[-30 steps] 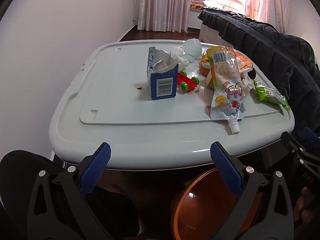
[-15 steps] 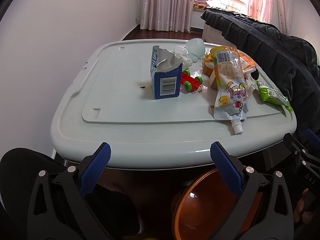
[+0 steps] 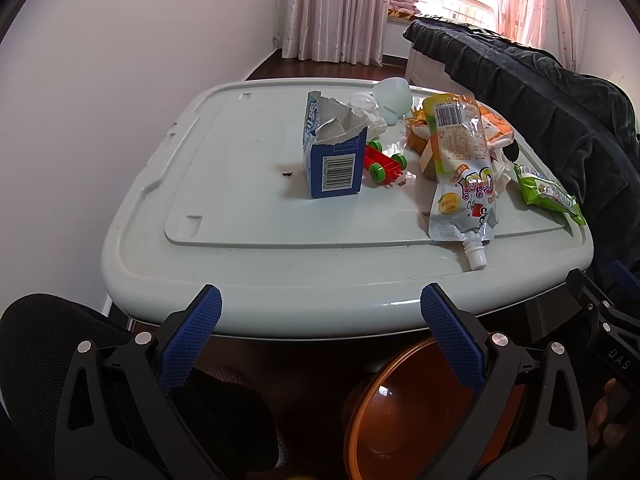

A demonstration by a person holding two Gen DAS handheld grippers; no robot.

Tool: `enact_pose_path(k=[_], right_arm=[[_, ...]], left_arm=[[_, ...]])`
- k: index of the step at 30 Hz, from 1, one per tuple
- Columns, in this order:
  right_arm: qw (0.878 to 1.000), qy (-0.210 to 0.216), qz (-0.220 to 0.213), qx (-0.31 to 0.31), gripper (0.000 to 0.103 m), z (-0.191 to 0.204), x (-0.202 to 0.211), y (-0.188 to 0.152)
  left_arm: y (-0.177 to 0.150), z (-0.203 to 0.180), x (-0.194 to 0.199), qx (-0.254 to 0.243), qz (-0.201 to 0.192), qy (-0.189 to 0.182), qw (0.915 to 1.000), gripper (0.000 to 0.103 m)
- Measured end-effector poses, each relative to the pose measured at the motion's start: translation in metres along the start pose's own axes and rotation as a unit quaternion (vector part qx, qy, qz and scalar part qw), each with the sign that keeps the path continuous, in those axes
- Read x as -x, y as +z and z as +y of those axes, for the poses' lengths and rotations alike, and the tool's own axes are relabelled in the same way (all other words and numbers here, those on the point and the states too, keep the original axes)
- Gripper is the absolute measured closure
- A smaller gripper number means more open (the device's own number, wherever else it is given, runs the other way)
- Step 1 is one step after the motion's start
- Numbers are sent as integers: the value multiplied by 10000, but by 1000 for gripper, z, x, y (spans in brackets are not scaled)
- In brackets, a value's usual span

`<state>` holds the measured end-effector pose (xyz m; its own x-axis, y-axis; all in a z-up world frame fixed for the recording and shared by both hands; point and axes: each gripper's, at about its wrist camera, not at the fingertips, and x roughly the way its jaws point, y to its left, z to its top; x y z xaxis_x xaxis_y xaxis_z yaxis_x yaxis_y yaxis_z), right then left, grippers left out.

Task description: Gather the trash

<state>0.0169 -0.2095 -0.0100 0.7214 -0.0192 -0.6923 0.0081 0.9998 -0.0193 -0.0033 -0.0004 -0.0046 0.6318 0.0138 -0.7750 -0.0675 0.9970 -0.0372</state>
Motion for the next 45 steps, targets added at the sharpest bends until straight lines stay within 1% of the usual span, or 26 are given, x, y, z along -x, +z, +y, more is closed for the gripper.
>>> enact_pose_path(k=[45], right_arm=[[10000,5,70,-38,5,-1,-4,-1]], left_arm=[[0,1,0,1,7,-4,10000,5]])
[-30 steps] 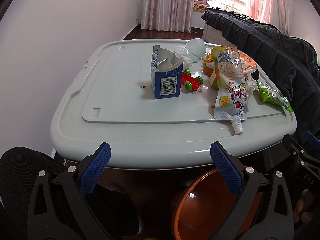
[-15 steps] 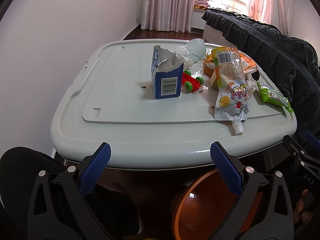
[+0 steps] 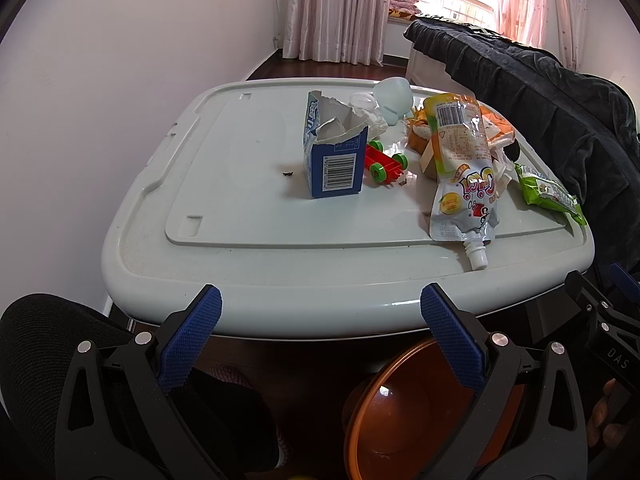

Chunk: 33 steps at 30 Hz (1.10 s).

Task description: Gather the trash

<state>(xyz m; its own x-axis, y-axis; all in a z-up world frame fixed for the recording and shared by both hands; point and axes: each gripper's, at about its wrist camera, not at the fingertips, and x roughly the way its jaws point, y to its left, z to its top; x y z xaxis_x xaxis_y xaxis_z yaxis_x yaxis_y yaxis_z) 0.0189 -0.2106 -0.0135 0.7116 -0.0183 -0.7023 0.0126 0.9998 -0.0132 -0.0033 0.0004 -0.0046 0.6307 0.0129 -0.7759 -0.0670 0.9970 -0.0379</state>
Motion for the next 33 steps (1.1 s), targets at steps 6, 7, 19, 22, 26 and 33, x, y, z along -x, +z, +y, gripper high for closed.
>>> enact_pose_path(k=[6,7,19,22,26,33], right_arm=[[10000,5,21,-3,5,0,-1,-2],[10000,8,30,-1,5,1,-1,-2],[9822,946,1237,1046,5,-48,-51,85],[9635,988,1521,1967,5,-58,-79,101],[9332,921,1764,2992,5,-68,-114,102],[9218,1370,1929,3071,5,-76,-166,114]], left_arm=[[0,0,0,3,0,-2,10000,5],[0,0,0,2,-1,1,10000,5],[0,-9,-1,-190,122,46,9997,5],[-2,-16,-4,-278,146,51,9995,5],[-4,-26,-8,-462,137,95,9988,5],[-3,-34,-14,-512,203,-119,9984,5]])
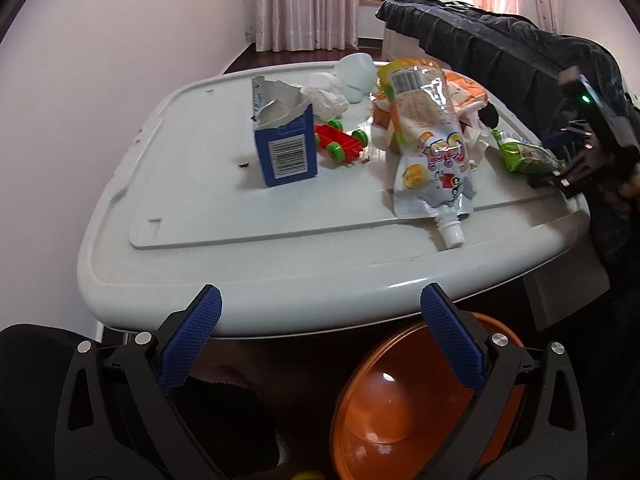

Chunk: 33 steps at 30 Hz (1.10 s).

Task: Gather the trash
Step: 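Grasp the clear juice pouch with the left tool while the right tool grasps the green snack bag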

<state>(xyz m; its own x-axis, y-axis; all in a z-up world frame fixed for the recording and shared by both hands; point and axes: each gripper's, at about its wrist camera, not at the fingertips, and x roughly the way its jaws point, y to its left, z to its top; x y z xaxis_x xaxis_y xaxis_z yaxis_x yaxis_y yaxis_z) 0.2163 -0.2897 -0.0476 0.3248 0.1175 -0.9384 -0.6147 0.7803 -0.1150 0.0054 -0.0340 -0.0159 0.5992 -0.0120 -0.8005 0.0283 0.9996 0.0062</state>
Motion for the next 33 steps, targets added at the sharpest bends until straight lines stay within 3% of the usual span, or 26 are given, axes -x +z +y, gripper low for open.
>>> enact_pose_path(k=[4,7,8,9,15,20,25,28,33], right_arm=[[9971,623,13,-435,10,-16,-10,6],[9972,452,-23,-589,20,-18,-4,5],[9970,353,-58,-686,29,-19,-1,4],[9965,317,-114,-760,50,-18,4,2],[9922,-66,-175,-1232,57,3,17,-6],[9848,17,-448,-1681,61,34,45,-9],[9621,42,-1310,-2390,60,56,92,-32],[9519,18,-1413,-2718,60,52,95,-47],[9338,33,-1641,-3179,59,30,103,-59]], left_arm=[[2,-4,0,-35,-37,-41,10000,5],[1,-6,-1,-73,-10,-42,10000,5],[1,-7,0,-83,-8,-48,10000,5],[1,-7,0,-94,-10,-45,9999,5],[-1,-5,3,-40,-24,-86,10000,5],[0,-5,4,-64,-45,-31,10000,5],[18,-19,0,-29,40,-145,9999,5],[41,-39,-2,-60,-163,-311,9994,5],[85,-73,-39,64,-38,-467,9989,5]])
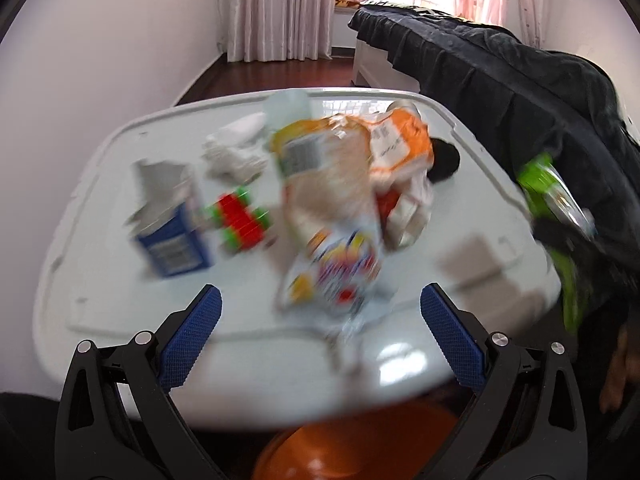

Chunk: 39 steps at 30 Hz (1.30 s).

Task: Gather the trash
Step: 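Grasp the clear juice pouch with the left tool while the right tool grasps the green snack bag, then lower both held items into the orange bucket and open both tools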

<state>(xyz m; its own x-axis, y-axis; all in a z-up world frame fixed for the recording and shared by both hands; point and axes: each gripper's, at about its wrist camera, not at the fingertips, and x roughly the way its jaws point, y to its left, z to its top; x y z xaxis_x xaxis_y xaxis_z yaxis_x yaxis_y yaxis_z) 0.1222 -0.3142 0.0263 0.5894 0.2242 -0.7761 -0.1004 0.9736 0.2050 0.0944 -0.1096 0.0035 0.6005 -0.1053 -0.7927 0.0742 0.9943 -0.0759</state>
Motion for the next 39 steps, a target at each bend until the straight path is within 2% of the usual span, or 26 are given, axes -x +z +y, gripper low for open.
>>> enact_pose_path(k=[5,11,13,14,15,16,22,26,33,39], right_arm=[[9992,154,-171,-314,57,-13,6,-3],[9996,209,-123,-127,56,-2,1,-2],[9995,260,-106,-134,56,0,-1,-2],[9995,257,-106,-136,56,0,-1,-2],[9995,249,-105,-143,56,0,-1,-2],[9995,246,-106,-162,56,0,-1,-2],[9997,205,-30,-162,56,2,-6,-2],[9997,215,5,-152,56,5,-10,1],[9992,385,-40,-74,56,24,-11,2],[9973,715,72,-135,56,50,8,-24]], left_arm=[[21,-4,-46,554,361,-164,9977,5],[30,-6,-77,513,242,363,9977,7],[30,-5,-82,487,255,452,9975,11],[28,-4,-85,483,273,473,9973,17],[27,-3,-88,469,304,482,9973,33],[26,-3,-88,372,218,621,9971,45],[24,5,-83,192,123,499,9985,55],[22,12,-62,191,64,544,9983,57],[23,19,18,16,-377,388,9985,58],[-5,28,83,-163,-525,309,9980,58]])
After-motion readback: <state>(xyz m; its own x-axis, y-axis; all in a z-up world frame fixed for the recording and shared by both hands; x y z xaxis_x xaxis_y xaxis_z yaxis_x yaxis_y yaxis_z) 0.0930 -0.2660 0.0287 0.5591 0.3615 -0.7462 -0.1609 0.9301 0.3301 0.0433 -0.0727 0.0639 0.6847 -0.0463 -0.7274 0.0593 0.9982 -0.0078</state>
